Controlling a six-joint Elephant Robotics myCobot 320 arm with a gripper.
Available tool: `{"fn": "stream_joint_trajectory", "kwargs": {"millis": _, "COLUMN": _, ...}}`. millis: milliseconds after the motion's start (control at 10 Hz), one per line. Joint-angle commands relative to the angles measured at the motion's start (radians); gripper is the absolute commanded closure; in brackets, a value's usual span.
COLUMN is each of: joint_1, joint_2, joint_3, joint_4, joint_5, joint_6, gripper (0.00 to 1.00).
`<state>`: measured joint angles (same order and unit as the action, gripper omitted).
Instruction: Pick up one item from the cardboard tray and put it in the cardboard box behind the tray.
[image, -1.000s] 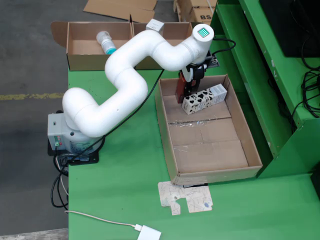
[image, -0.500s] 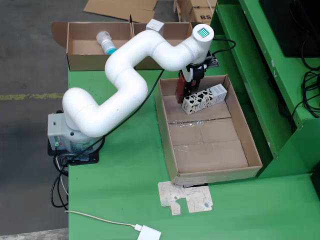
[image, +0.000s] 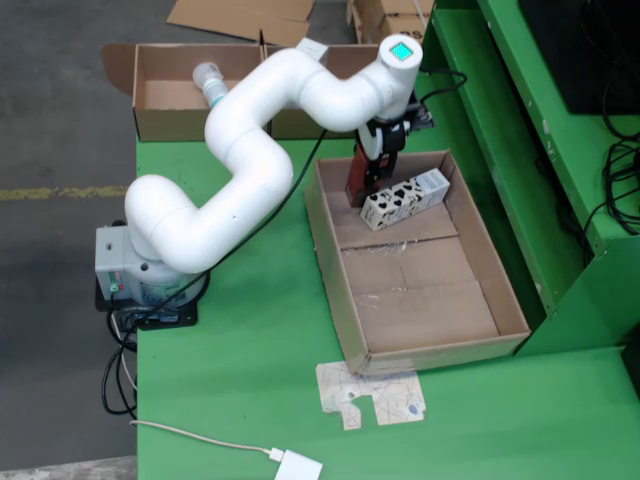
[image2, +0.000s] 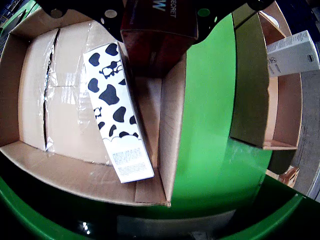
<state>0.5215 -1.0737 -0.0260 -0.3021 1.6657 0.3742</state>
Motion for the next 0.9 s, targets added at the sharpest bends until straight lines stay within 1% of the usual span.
{"fn": "stream_joint_trajectory", "kwargs": {"millis": 0, "joint_1": 0.014, "joint_2": 0.105, "joint_3": 0.026, "joint_4": -0.016, "joint_5": 0.000, "joint_6": 0.003, "gripper": 1.00}}
{"fn": "stream_joint_trajectory", "kwargs": {"millis": 500, "joint_1": 0.005, "joint_2": 0.114, "joint_3": 0.026, "joint_4": -0.028, "joint_5": -0.001, "joint_6": -0.010, "gripper": 1.00}}
{"fn": "stream_joint_trajectory", "kwargs": {"millis": 700, "joint_1": -0.005, "joint_2": 0.099, "joint_3": 0.026, "joint_4": -0.007, "joint_5": 0.004, "joint_6": -0.018, "gripper": 1.00}}
{"fn": "stream_joint_trajectory", "kwargs": {"millis": 800, "joint_1": -0.016, "joint_2": 0.073, "joint_3": 0.026, "joint_4": 0.036, "joint_5": 0.008, "joint_6": -0.018, "gripper": 1.00}}
